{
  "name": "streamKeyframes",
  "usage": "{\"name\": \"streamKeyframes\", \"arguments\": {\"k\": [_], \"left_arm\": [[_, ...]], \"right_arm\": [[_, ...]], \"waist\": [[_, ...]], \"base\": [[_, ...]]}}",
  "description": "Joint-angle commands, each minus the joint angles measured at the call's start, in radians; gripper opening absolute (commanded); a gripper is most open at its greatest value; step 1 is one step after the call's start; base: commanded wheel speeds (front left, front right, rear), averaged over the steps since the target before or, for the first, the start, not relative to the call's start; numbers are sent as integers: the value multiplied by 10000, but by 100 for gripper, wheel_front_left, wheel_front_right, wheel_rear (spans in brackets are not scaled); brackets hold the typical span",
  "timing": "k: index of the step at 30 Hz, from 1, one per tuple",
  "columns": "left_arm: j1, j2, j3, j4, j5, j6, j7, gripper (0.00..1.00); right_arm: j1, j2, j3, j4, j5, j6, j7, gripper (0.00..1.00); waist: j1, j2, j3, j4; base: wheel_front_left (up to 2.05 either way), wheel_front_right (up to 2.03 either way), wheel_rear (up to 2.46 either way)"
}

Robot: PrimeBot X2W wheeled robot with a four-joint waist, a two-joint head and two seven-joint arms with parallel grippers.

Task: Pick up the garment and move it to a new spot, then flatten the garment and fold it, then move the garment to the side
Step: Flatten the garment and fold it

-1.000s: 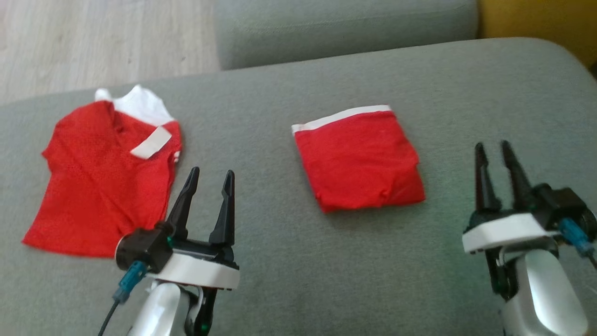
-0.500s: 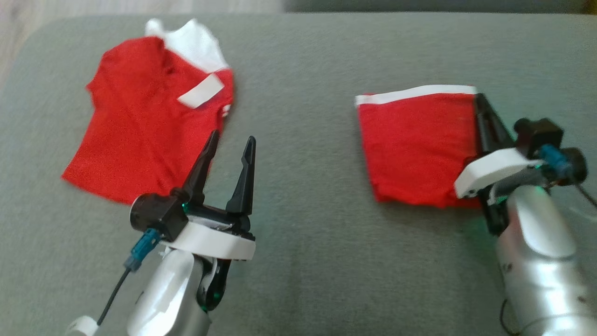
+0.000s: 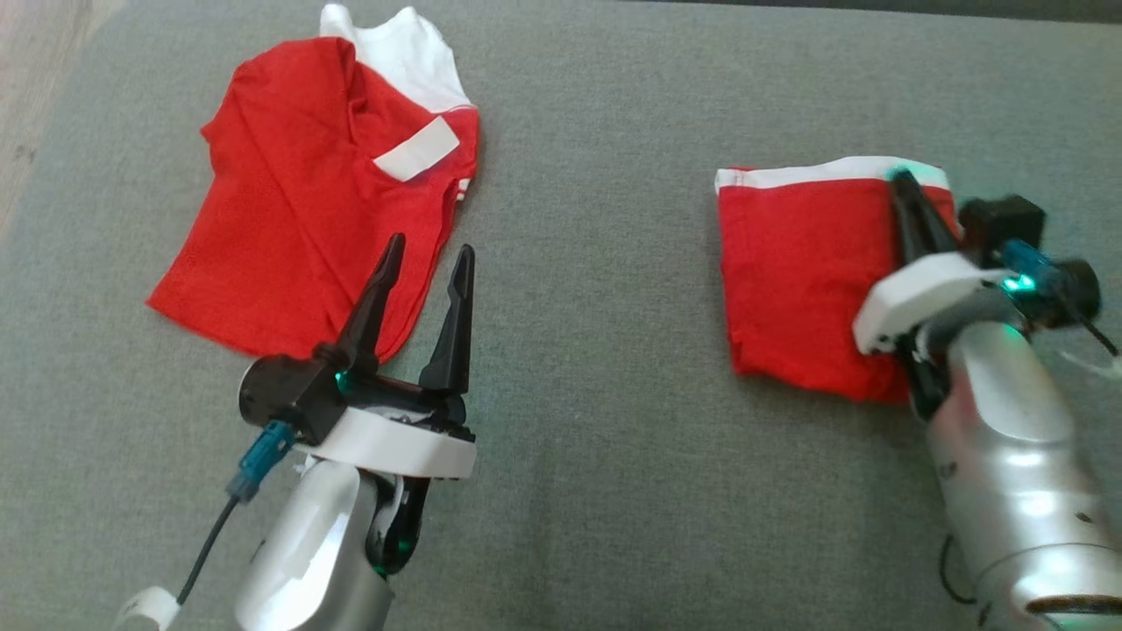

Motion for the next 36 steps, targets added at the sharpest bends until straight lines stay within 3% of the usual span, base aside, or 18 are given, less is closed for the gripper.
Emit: {"name": "streamKeyframes", "arguments": {"k": [1, 4, 8, 14, 20, 30, 31, 32, 36], "left_arm": [[-214, 63, 338, -286, -29, 15, -82, 100], [-159, 63, 354, -299, -35, 15, -82, 100], [-140, 63, 374, -288, -28, 15, -82, 100], [-100, 62, 437, -265, -10, 15, -82, 100], [82, 62, 709, -326, 15, 15, -82, 100], [762, 62, 1045, -297, 135, 15, -82, 100], [847, 62, 1094, -277, 136, 15, -82, 100], [940, 62, 1136, -260, 119, 15, -82, 100], [1313, 62, 1368, -236, -19, 15, -82, 100]], "right_arm": [[-155, 197, 343, -392, 80, -19, -62, 0], [86, 251, 1204, -768, 615, -19, -63, 0], [358, 258, 2760, -111, 1496, -19, -63, 0], [99, 260, 3592, 1021, 2374, -19, -30, 0], [112, 260, 2838, -287, 2333, -19, -60, 0], [2446, 247, 1012, -3663, 1694, -19, -63, 0], [2713, 251, 952, -3899, 1710, -19, -63, 71], [2988, 254, 942, -4110, 1751, -19, -63, 100], [3992, 258, 1133, -4804, 2130, -19, -63, 100]], "waist": [[0, 0, -62, -50], [0, 0, -159, -87], [0, 0, -243, -135], [0, 0, -381, -295], [0, 0, -759, -764], [0, 0, -1700, -1660], [0, 0, -1800, -1732], [0, 0, -1889, -1798], [0, 0, -2184, -1999]], "base": [[0, 0, 0], [0, 0, 0], [0, 0, 0], [0, 0, 0], [0, 0, 0], [0, 0, 0], [0, 0, 0], [0, 0, 0], [0, 0, 0]]}}
